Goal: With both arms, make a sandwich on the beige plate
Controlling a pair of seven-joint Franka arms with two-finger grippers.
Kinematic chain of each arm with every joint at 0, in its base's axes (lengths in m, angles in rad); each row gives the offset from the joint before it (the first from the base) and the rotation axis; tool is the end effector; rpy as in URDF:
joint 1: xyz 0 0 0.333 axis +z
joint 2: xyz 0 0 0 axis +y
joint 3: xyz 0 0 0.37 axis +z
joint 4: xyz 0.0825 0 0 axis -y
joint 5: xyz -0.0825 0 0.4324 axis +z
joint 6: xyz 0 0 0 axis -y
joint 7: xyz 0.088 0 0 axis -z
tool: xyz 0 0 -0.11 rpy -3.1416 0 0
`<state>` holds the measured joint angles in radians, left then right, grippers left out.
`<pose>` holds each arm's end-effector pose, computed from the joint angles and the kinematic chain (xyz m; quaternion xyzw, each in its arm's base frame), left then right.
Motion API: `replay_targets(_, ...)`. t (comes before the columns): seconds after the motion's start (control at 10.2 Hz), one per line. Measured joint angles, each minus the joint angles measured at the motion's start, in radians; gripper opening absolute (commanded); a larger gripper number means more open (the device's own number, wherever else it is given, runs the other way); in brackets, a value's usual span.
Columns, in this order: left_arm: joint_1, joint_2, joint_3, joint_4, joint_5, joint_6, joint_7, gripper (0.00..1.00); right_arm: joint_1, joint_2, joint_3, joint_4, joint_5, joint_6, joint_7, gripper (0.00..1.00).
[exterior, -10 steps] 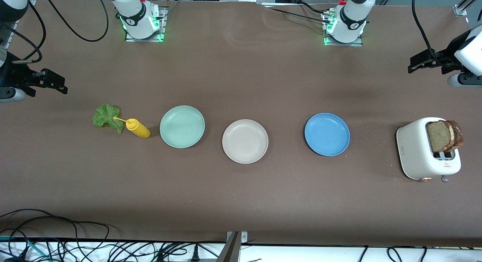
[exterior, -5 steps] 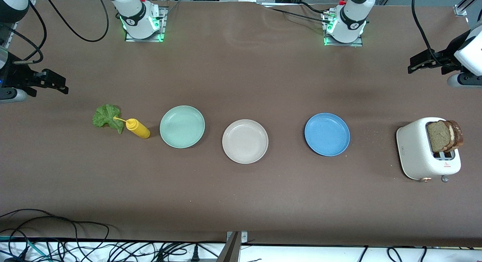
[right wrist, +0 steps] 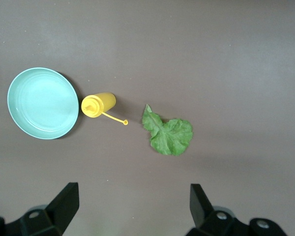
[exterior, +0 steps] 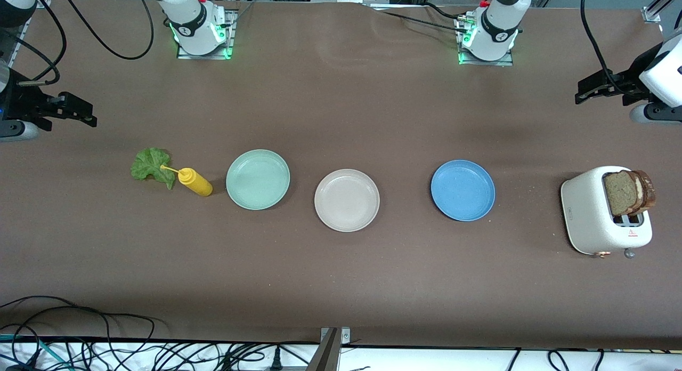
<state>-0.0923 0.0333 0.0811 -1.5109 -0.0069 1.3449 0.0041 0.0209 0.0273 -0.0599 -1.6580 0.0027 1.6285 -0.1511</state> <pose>0.5892 -0.0084 0.6688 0.9950 -0.0079 -0.0994 0.0017 0.6127 -0.0231 0.6184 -0.9980 -0.0559 0.0282 0.0032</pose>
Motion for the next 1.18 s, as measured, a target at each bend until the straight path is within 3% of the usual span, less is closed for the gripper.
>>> replay_targets(1.18,0.0,0.0,-0.001,0.0,0.0,0.006,0.0,1.0,0.002,0.022,0.003,0.023,0.0,0.0,0.001,1.0)
